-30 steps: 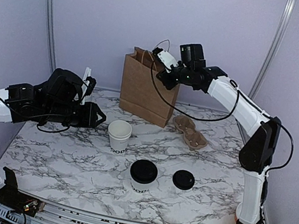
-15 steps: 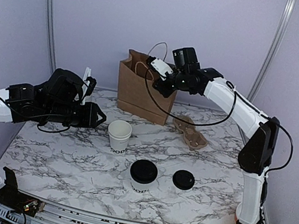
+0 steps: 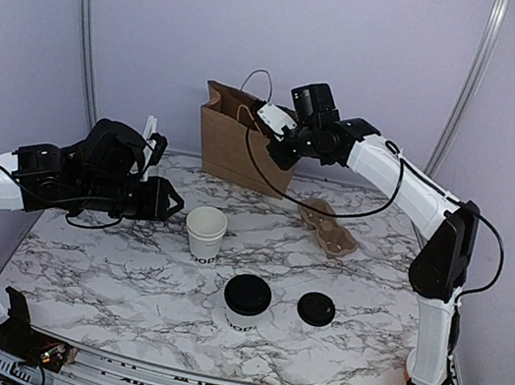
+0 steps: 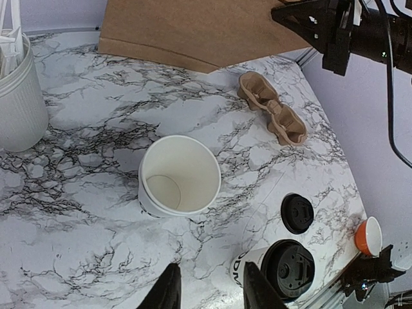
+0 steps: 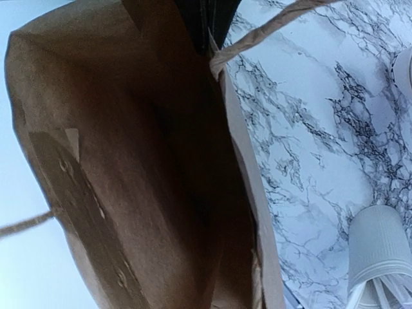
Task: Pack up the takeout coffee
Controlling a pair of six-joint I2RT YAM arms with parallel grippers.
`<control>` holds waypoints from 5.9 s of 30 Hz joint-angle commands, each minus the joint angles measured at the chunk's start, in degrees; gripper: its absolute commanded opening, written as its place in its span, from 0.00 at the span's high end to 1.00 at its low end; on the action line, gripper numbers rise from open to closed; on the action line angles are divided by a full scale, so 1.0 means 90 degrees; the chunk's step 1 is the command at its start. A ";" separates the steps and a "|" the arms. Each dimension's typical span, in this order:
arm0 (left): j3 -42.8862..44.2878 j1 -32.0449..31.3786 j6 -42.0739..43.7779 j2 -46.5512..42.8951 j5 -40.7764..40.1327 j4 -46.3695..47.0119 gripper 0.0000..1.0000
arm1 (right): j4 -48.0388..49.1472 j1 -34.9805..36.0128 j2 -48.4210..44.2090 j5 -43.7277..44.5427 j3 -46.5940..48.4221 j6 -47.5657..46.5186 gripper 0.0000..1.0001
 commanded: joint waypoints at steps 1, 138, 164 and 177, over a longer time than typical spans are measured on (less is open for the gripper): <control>0.0010 0.0027 -0.0017 0.0111 -0.0079 0.0173 0.66 | 0.0744 0.0051 -0.0131 0.0669 0.0253 0.0311 1.00; 0.1048 0.0024 -0.3090 -0.2569 0.0319 -0.4244 0.54 | 0.1400 0.0707 -0.4822 -0.2408 -0.4417 0.3859 0.41; 0.2419 -0.1012 -0.3783 -0.0916 -0.0088 -0.4744 0.53 | 0.2124 -0.0261 -0.4666 -0.2860 -0.6425 0.4017 0.41; 0.2992 -0.1159 -0.3749 -0.0410 -0.0486 -0.5425 0.67 | 0.2154 -0.0280 -0.4805 -0.2870 -0.6564 0.3959 0.41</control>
